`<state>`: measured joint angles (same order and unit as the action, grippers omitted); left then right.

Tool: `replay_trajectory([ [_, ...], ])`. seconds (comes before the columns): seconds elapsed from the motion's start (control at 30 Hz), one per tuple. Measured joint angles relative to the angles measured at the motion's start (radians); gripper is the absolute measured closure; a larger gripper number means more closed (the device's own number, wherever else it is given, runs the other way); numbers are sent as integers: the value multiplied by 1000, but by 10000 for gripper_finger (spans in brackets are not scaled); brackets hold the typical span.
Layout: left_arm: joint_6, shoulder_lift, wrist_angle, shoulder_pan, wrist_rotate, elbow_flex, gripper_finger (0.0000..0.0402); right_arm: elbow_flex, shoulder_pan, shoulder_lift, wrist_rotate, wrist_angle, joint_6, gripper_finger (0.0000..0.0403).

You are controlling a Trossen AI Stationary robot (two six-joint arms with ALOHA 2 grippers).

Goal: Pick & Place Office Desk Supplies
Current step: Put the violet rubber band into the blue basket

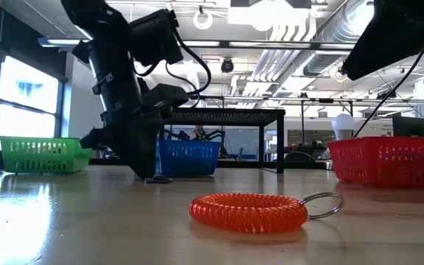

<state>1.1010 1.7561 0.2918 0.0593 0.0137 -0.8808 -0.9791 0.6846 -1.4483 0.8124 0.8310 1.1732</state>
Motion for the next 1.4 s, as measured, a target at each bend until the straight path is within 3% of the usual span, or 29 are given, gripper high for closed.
replay_trajectory([
  [0.33, -18, 3, 37, -11, 22, 1, 362, 0, 0, 0, 0, -6, 0, 182],
  [0.53, -110, 2, 46, -10, 25, -11, 398, 0, 0, 0, 0, -6, 0, 182],
  [1.13, -215, -143, 16, 126, -8, -62, 401, 0, 0, 0, 0, -9, -20, 182],
  [1.4, -299, -227, 11, 131, -135, -105, 401, 0, 0, 0, 0, -13, -20, 182],
])
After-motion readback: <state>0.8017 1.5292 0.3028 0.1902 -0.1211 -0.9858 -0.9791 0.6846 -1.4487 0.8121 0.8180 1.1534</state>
